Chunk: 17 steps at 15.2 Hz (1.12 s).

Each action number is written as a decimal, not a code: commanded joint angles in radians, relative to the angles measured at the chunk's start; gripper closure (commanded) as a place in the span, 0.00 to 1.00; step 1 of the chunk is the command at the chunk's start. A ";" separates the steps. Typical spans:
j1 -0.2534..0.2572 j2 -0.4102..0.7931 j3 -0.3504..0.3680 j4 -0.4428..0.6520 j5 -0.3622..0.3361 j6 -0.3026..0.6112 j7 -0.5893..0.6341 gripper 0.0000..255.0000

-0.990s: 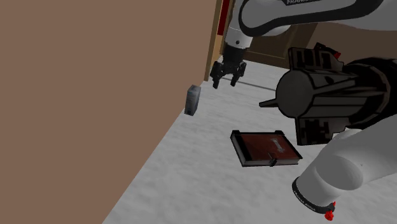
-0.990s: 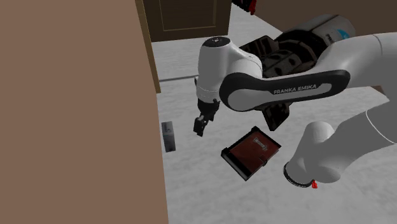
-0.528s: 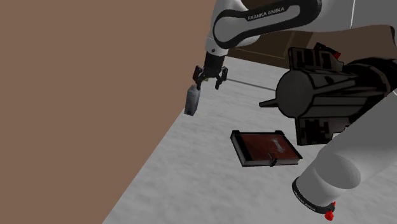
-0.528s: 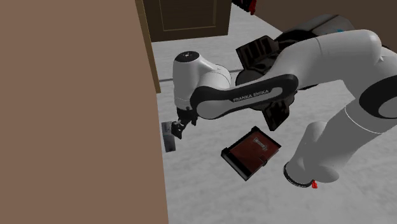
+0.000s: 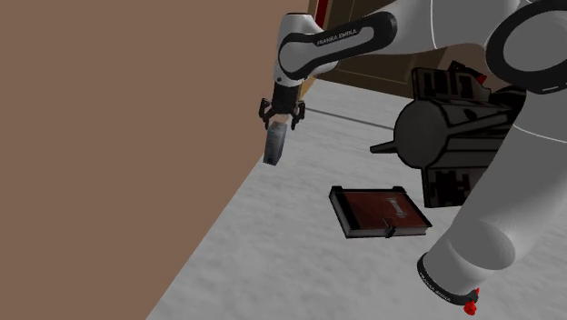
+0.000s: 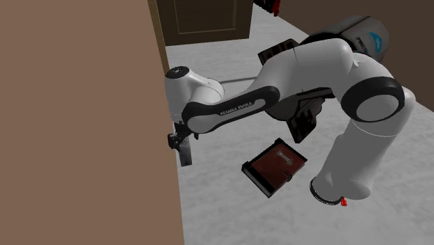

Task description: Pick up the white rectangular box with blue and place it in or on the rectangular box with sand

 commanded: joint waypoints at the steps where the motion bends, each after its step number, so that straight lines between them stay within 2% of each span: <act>1: 0.002 0.051 -0.004 0.013 -0.013 0.053 0.025 0.00; 7: 0.005 0.091 -0.008 -0.025 -0.028 0.130 0.035 0.00; 15: 0.006 0.091 -0.009 -0.025 -0.027 0.130 0.035 0.00; 16: 0.008 0.096 -0.008 -0.017 -0.029 0.127 0.038 1.00; 17: 0.011 0.095 -0.007 -0.017 -0.029 0.126 0.042 1.00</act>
